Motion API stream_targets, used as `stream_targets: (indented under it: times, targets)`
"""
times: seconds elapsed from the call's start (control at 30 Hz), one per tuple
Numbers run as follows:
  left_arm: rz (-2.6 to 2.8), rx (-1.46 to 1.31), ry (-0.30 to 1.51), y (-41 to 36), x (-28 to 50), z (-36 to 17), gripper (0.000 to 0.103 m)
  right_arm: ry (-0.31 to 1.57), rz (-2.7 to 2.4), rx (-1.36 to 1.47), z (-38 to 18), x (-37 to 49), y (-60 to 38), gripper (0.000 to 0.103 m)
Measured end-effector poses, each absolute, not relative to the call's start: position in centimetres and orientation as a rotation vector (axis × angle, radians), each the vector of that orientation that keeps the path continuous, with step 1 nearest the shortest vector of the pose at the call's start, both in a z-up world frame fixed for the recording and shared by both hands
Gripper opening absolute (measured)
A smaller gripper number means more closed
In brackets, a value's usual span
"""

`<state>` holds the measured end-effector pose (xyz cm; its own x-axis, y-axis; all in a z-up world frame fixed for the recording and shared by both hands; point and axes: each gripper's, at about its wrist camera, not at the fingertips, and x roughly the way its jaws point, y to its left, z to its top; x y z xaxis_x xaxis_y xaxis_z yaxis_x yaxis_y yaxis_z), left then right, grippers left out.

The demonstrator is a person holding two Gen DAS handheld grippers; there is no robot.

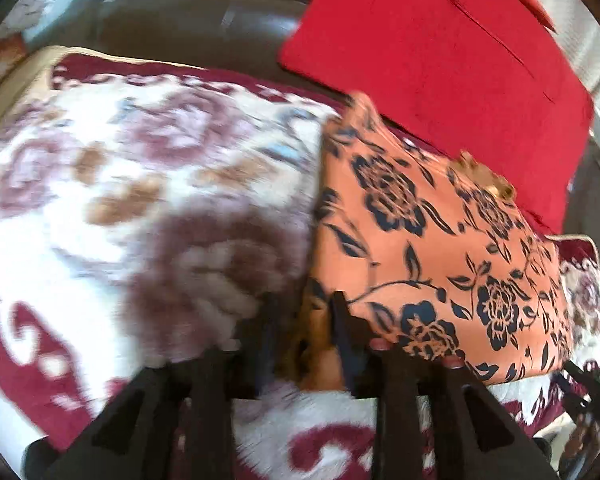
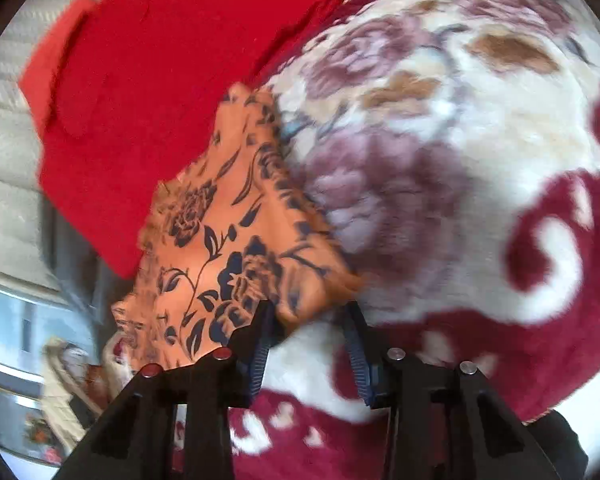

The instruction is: Fold small clothes

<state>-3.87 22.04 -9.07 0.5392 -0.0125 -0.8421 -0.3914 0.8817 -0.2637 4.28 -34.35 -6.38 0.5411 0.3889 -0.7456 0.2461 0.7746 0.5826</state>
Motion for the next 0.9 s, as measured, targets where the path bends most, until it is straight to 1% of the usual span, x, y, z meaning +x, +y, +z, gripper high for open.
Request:
stream_targets:
  times: [0.03,0.07,0.1,0.13,0.17,0.2,0.23,0.3,0.37,0.47,0.5,0.6,0.7,0.73,0.77,0.8,0.83,0.9]
  targets:
    - [0.258,-0.432,0.958,22.2,-4.1,-7.9,0.036,0.969,0.07,0.681,-4.7,4.1,-34.9,0.04]
    - [0.276,-0.393,0.914,22.2,-4.4,-6.7,0.036,0.851,0.064,0.678,-1.3,3.6,-35.8,0.04]
    - [0.287,-0.352,0.872,21.9,-4.7,-5.5,0.038,0.743,0.06,0.669,1.6,3.1,-36.4,0.04]
    - [0.29,-0.33,0.852,21.9,-4.7,-4.9,0.042,0.648,0.051,0.647,4.2,2.4,-36.6,0.04]
    - [0.292,-0.308,0.828,21.7,-4.7,-4.2,0.045,0.531,0.038,0.61,7.1,1.6,-36.6,0.058]
    - [0.29,-0.3,0.811,21.4,-4.5,-3.9,0.052,0.493,0.038,0.59,8.5,1.8,-36.2,0.079]
    - [0.284,-0.298,0.815,21.2,-4.2,-3.9,0.053,0.503,0.063,0.568,9.2,2.1,-35.3,0.083]
    - [0.245,-0.301,0.838,20.0,-2.6,-4.6,0.053,0.627,0.202,0.506,7.9,5.0,-31.6,0.083]
    - [0.207,-0.29,0.841,18.6,-1.3,-5.0,0.053,0.749,0.294,0.469,5.1,8.2,-28.3,0.081]
    - [0.158,-0.248,0.822,17.3,2.0,-5.1,0.053,0.877,0.414,0.562,0.7,12.0,-26.3,0.081]
    - [0.137,-0.242,0.841,17.0,3.6,-5.6,0.053,0.951,0.475,0.596,-0.9,14.2,-25.2,0.081]
    - [0.133,-0.201,0.881,17.1,7.4,-7.2,0.053,1.072,0.581,0.603,-3.7,19.5,-22.6,0.08]
    - [0.229,-0.157,0.953,18.3,10.3,-9.8,0.053,1.102,0.477,0.546,-6.8,24.4,-23.3,0.081]
    - [0.261,-0.169,0.973,19.4,10.9,-10.8,0.054,1.097,0.431,0.61,-7.8,25.9,-25.0,0.078]
    - [0.273,-0.226,0.973,21.0,11.2,-11.7,0.056,1.069,0.384,0.709,-8.5,26.8,-27.1,0.071]
    - [0.26,-0.292,0.962,22.1,11.2,-11.9,0.056,1.037,0.334,0.779,-9.0,27.3,-29.1,0.067]
    - [0.261,-0.325,0.953,22.8,11.2,-11.8,0.056,1.001,0.304,0.813,-9.1,27.5,-30.7,0.066]
    - [0.304,-0.287,0.941,23.1,11.2,-11.4,0.056,0.985,0.294,0.816,-8.8,27.2,-31.8,0.066]
